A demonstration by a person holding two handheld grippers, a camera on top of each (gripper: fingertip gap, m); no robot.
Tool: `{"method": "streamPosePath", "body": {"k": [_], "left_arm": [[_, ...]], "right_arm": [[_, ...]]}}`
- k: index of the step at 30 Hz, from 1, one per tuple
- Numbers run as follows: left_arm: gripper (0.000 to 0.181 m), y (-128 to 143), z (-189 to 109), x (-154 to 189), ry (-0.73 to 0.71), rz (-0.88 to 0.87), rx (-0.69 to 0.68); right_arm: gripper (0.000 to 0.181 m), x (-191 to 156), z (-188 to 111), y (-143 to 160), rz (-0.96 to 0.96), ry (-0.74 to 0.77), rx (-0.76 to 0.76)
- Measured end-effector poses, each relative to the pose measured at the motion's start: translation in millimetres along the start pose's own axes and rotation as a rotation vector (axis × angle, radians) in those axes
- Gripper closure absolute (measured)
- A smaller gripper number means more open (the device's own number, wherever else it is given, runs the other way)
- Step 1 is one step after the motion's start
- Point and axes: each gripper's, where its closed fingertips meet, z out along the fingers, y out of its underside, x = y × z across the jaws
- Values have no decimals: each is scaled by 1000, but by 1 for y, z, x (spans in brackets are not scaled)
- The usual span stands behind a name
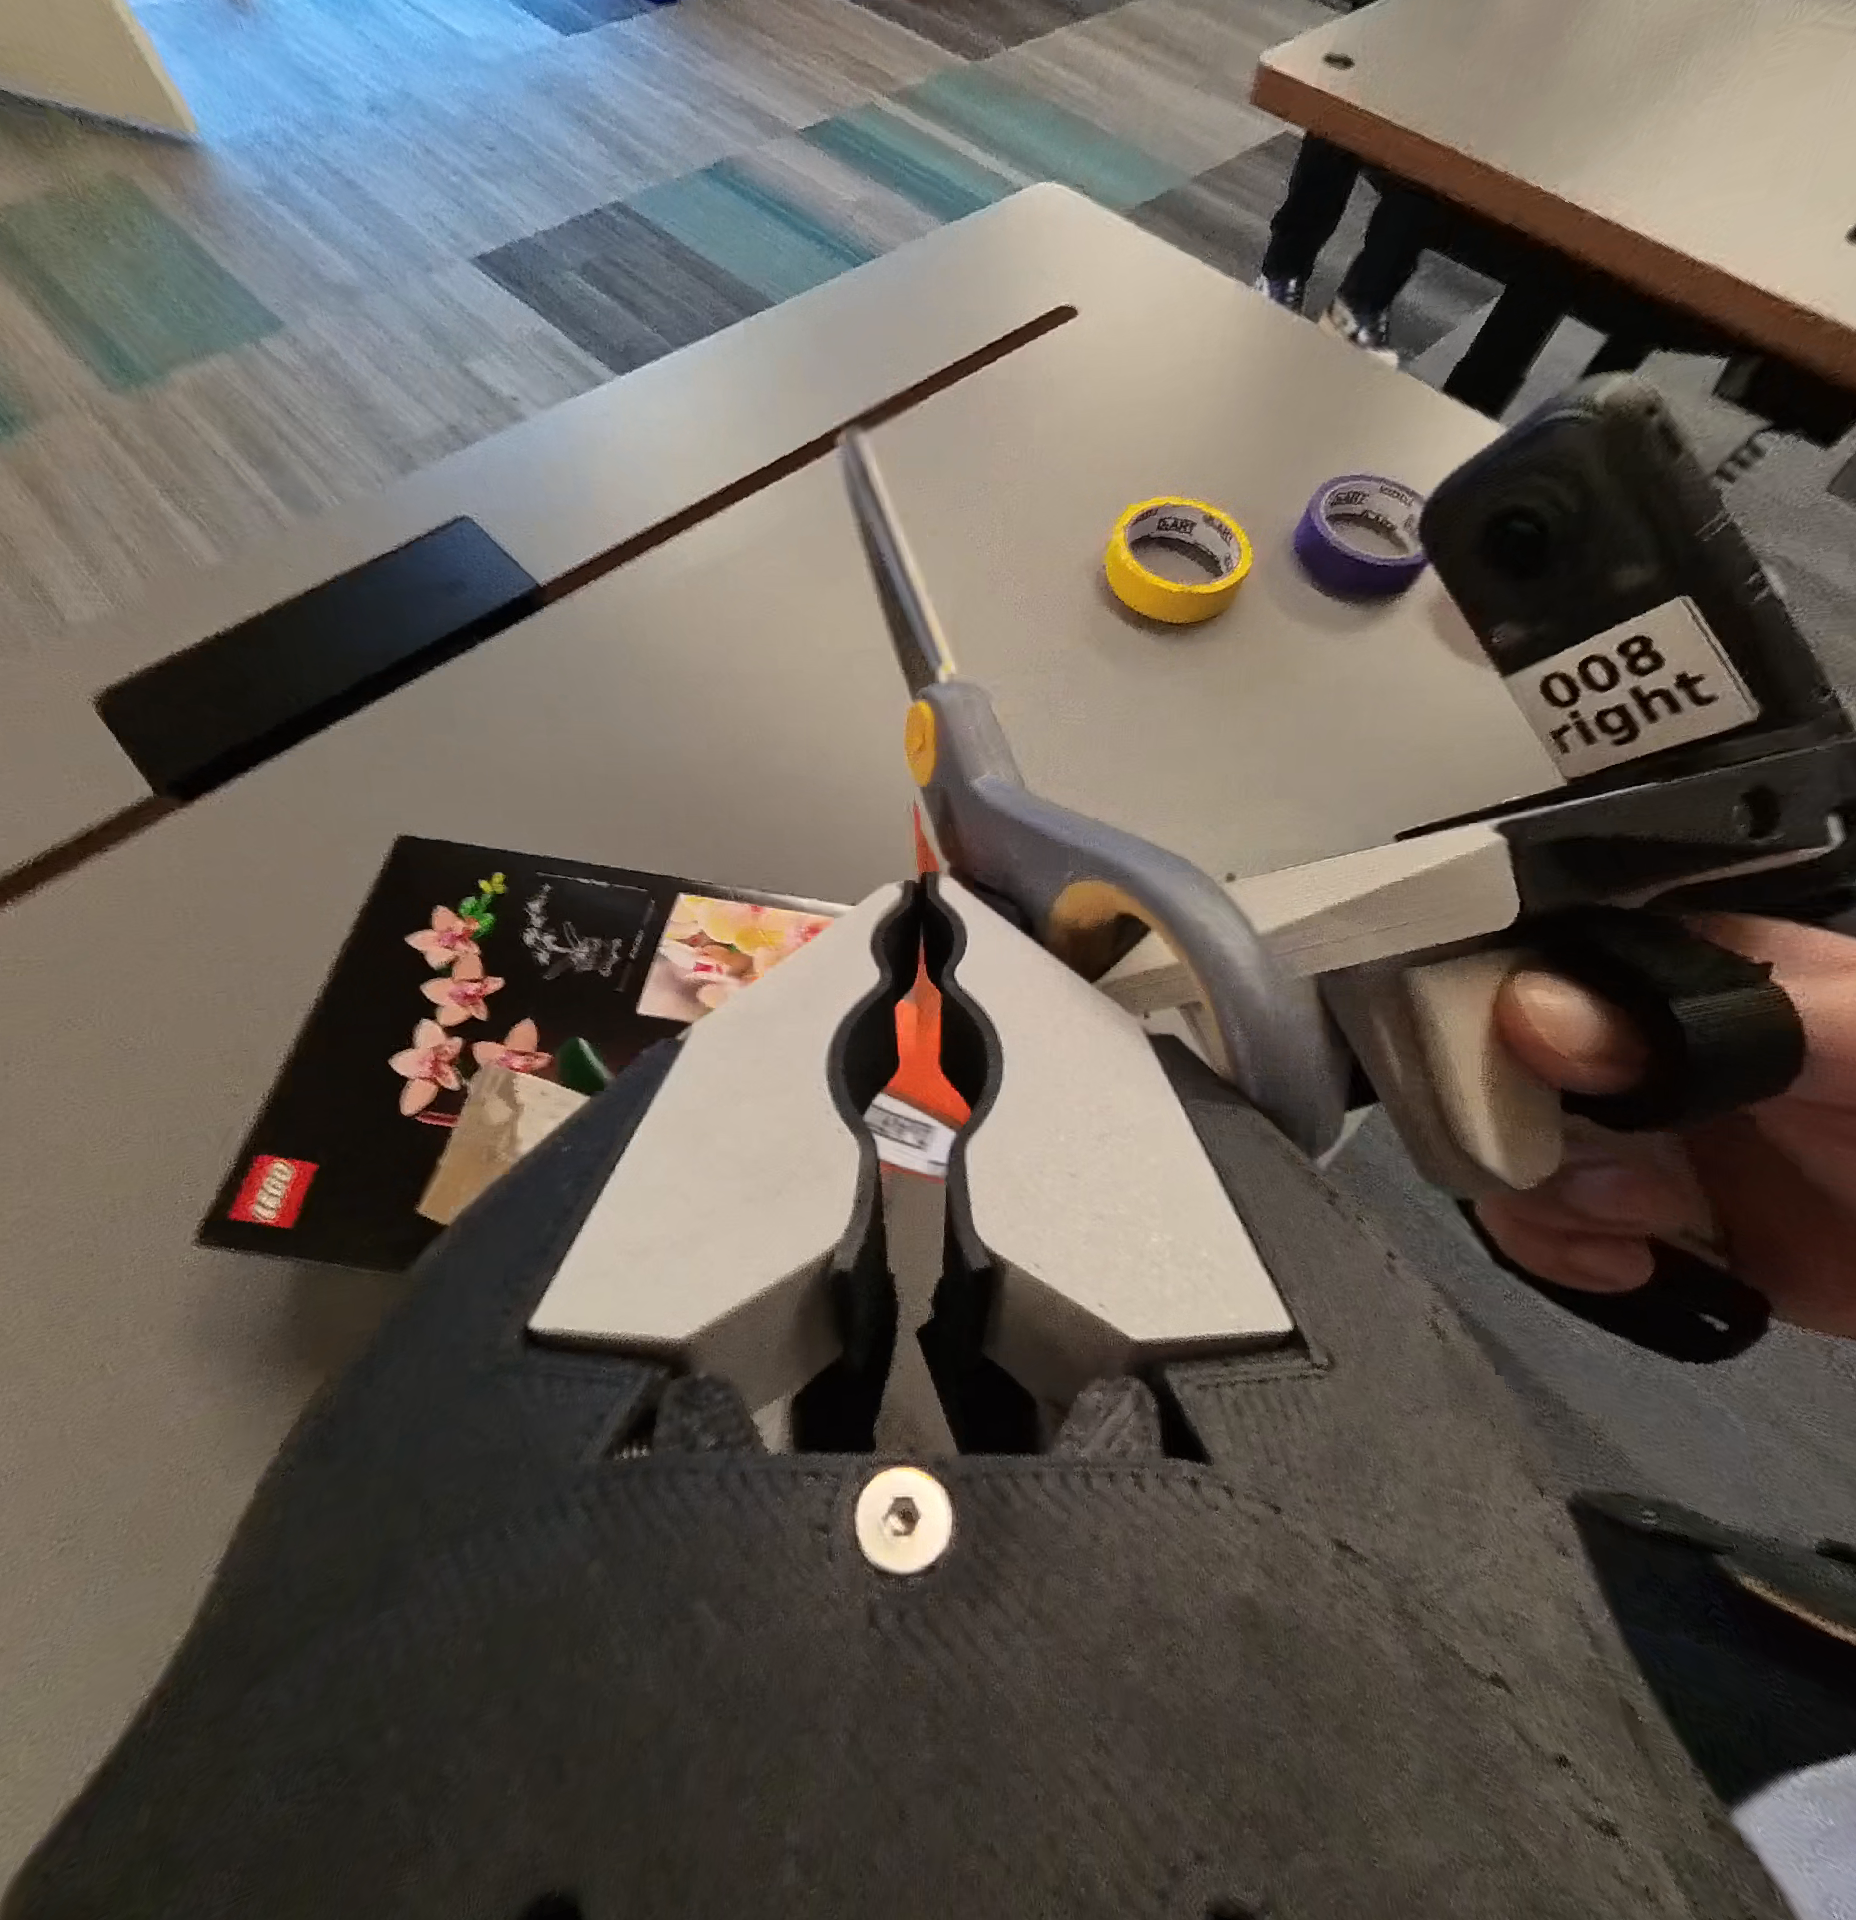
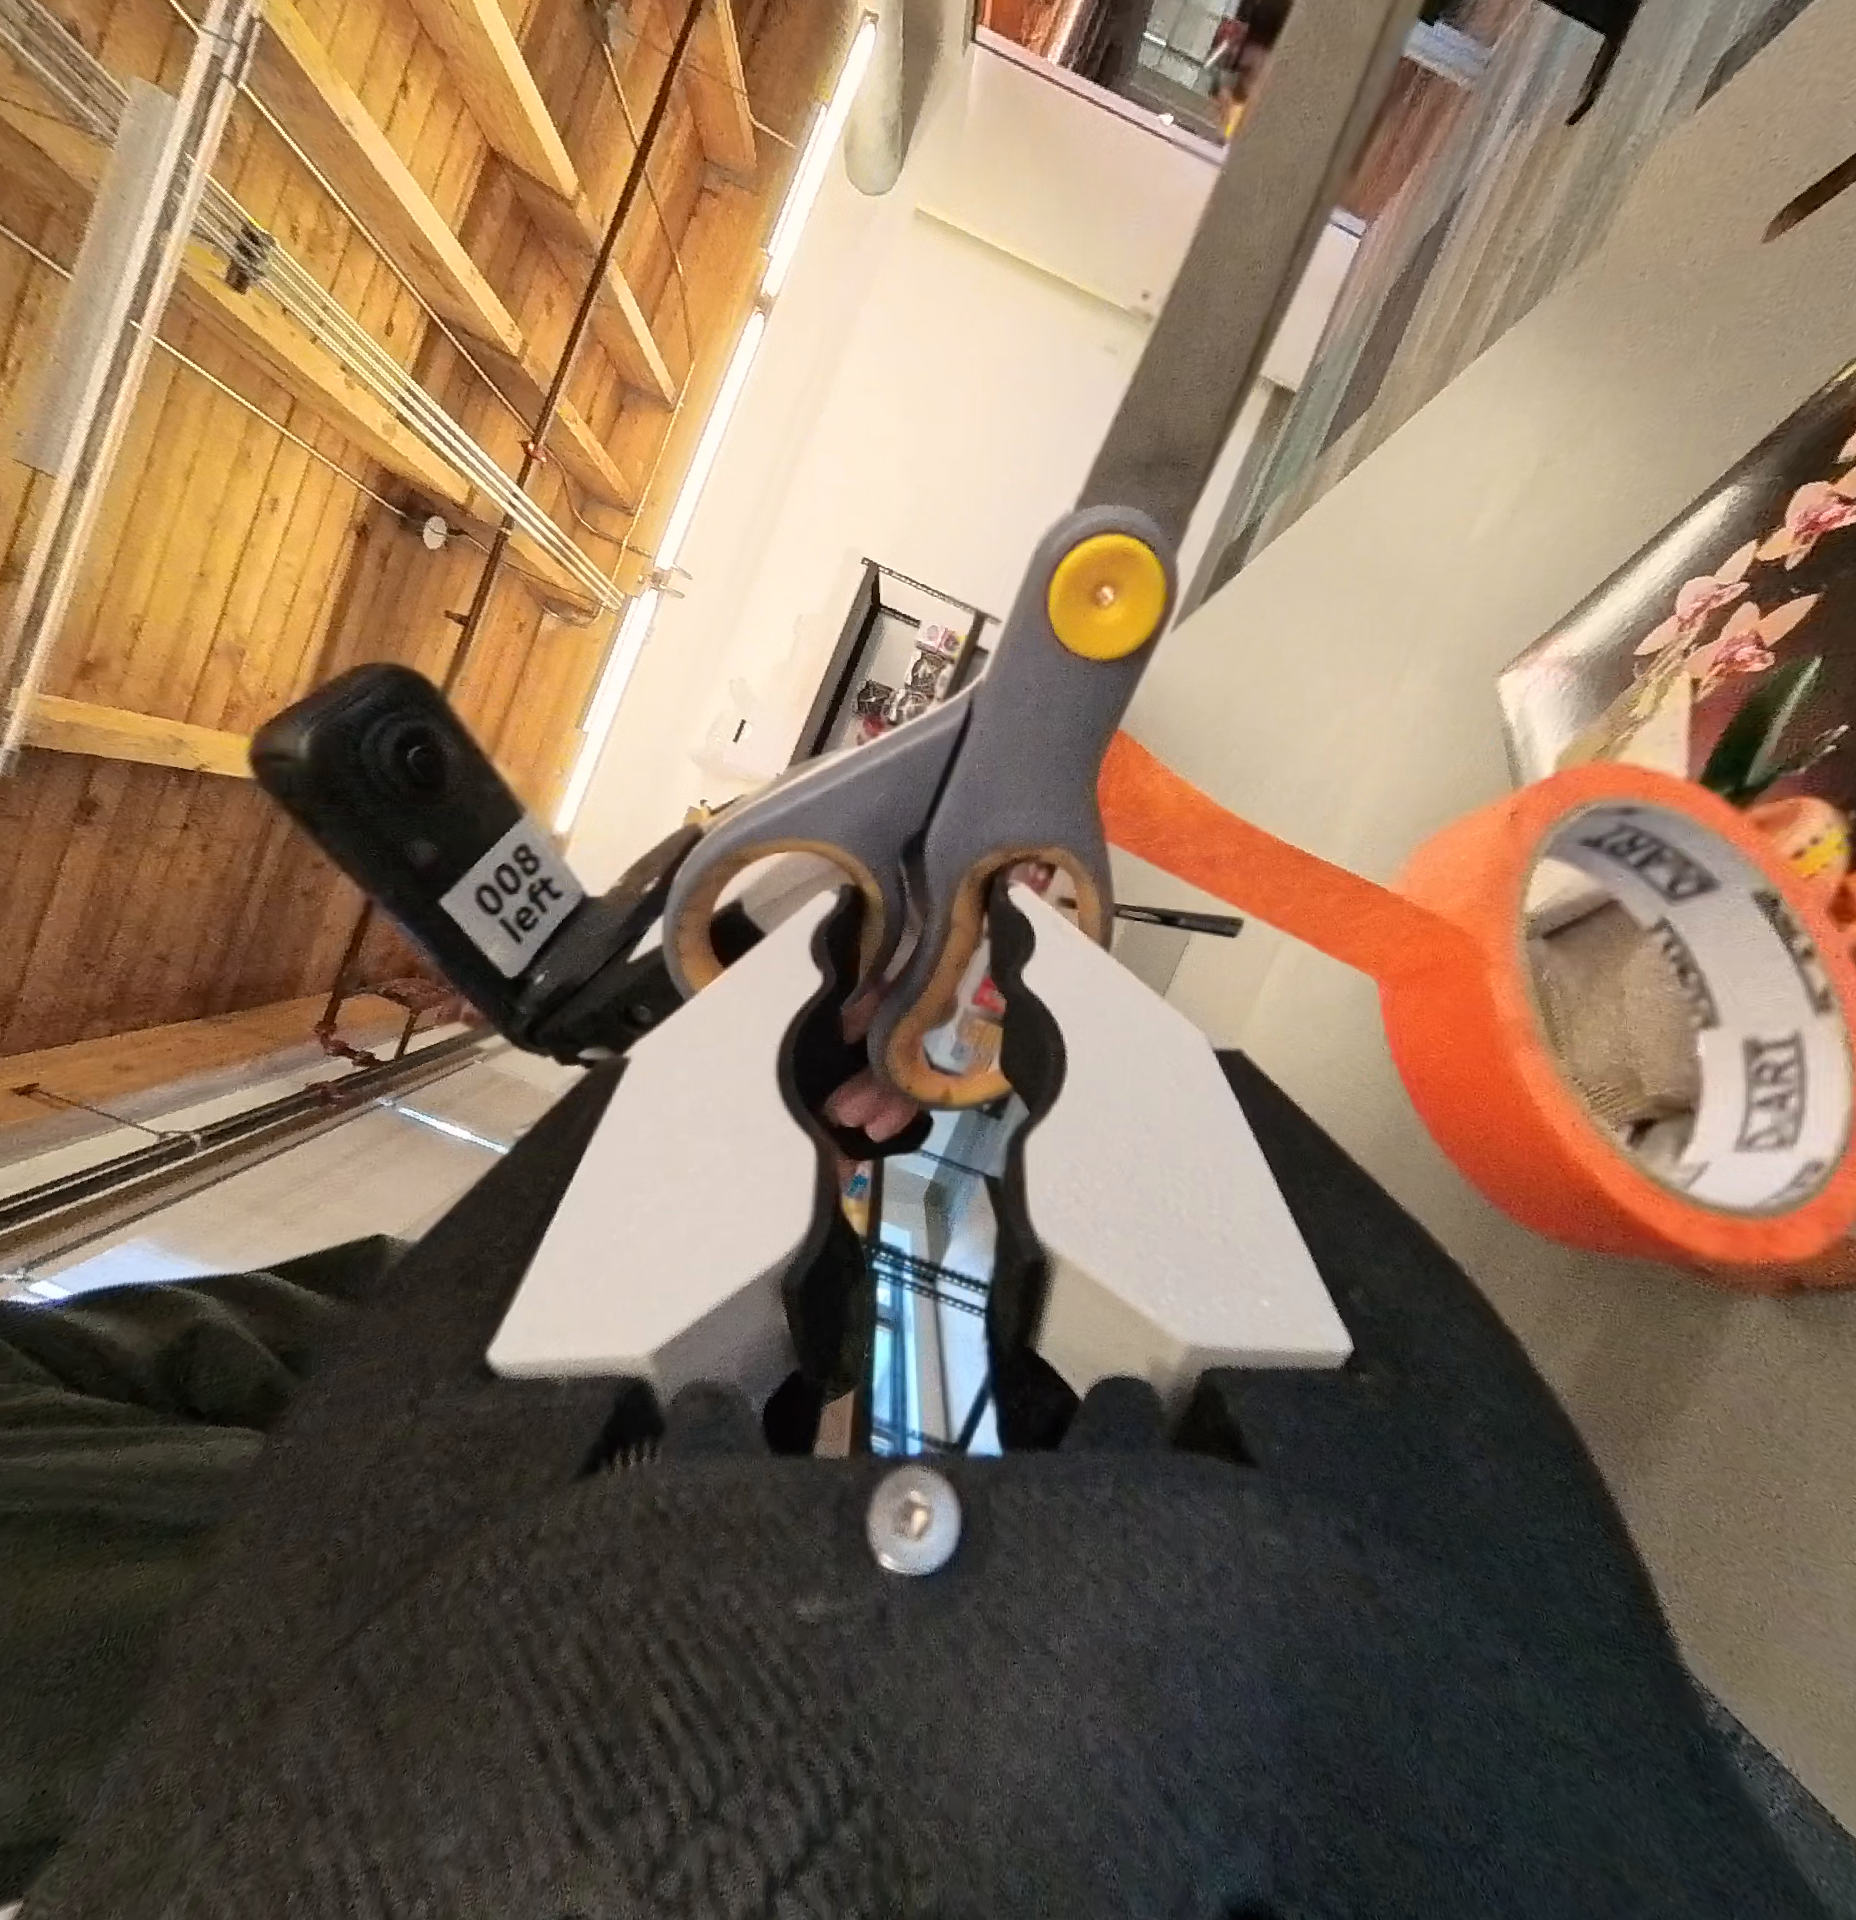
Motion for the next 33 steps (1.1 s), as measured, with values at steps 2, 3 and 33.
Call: {"method": "streamPosePath", "body": {"k": [2,3,33], "left_arm": [[181,-2,-1,0,-12,33,-7],[181,-2,-1,0,-21,54,-9],[181,3,-8,15,27,47,17]], "right_arm": [[158,2,1,1,-12,18,-6],[157,2,1,1,-19,22,-7],[155,-20,-27,-29,-72,-164,177]]}}
